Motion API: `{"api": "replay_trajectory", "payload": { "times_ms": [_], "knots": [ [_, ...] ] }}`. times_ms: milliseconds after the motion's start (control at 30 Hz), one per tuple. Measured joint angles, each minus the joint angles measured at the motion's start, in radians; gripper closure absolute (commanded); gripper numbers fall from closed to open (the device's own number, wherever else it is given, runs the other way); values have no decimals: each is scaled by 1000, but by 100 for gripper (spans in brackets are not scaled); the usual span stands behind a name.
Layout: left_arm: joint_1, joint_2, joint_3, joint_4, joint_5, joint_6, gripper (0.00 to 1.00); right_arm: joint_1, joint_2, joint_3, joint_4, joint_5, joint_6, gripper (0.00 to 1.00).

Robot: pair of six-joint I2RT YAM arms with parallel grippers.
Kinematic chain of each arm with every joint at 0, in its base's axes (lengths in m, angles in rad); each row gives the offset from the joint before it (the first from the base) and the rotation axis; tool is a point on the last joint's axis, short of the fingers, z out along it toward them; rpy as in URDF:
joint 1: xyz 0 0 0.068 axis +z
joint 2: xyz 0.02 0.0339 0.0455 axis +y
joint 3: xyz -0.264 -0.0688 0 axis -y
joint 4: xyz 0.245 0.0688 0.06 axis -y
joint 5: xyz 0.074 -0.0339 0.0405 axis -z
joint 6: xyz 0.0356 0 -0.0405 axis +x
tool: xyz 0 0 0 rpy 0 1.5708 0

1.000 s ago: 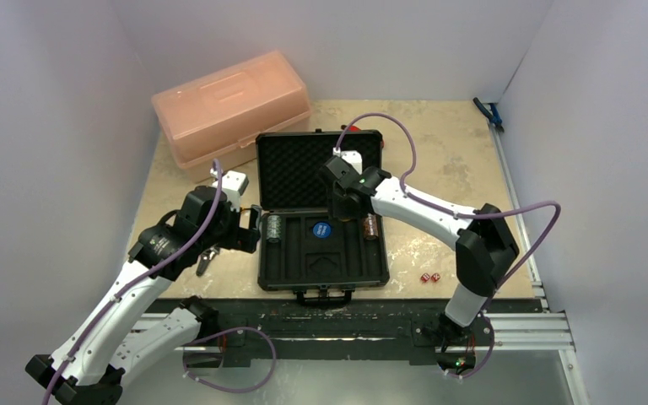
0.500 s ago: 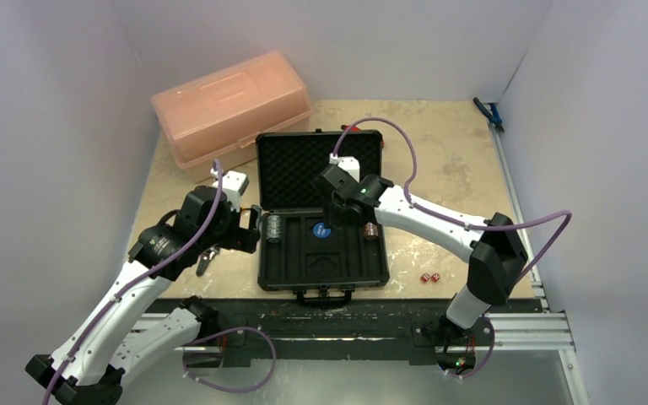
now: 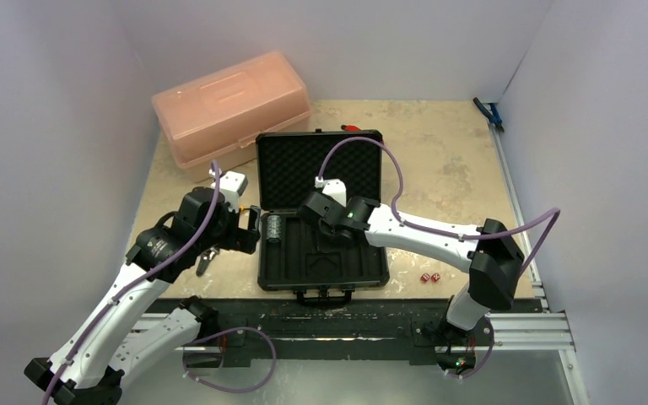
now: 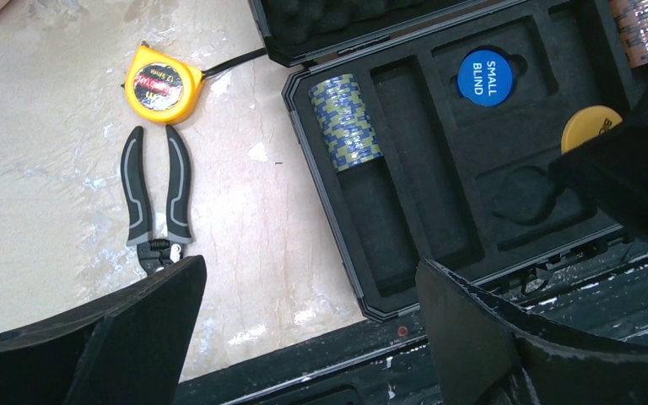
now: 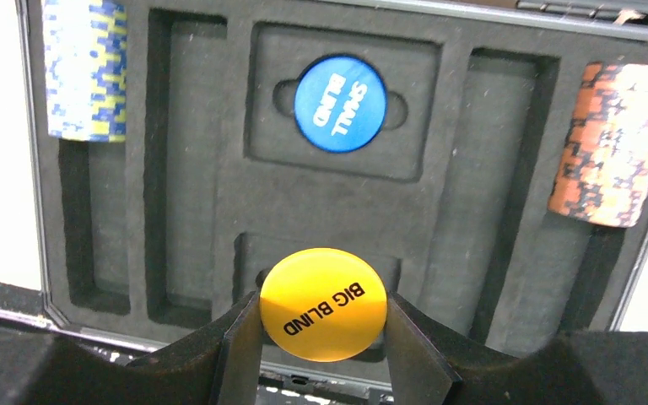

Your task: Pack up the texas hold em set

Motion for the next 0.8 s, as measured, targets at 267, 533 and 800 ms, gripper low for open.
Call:
{"api": "replay_trajectory", "payload": {
  "times_ms": [267,533,800],
  "knots": [
    [0,-3,0,0,6,0,5,71,2,-19,1,0,64,100],
    [0,-8,0,0,6,0,5,89,10,-42,1,1,119,100],
    [0,-8,0,0,10,0,5,89,26,-89,27,-4,150,100]
  ]
}}
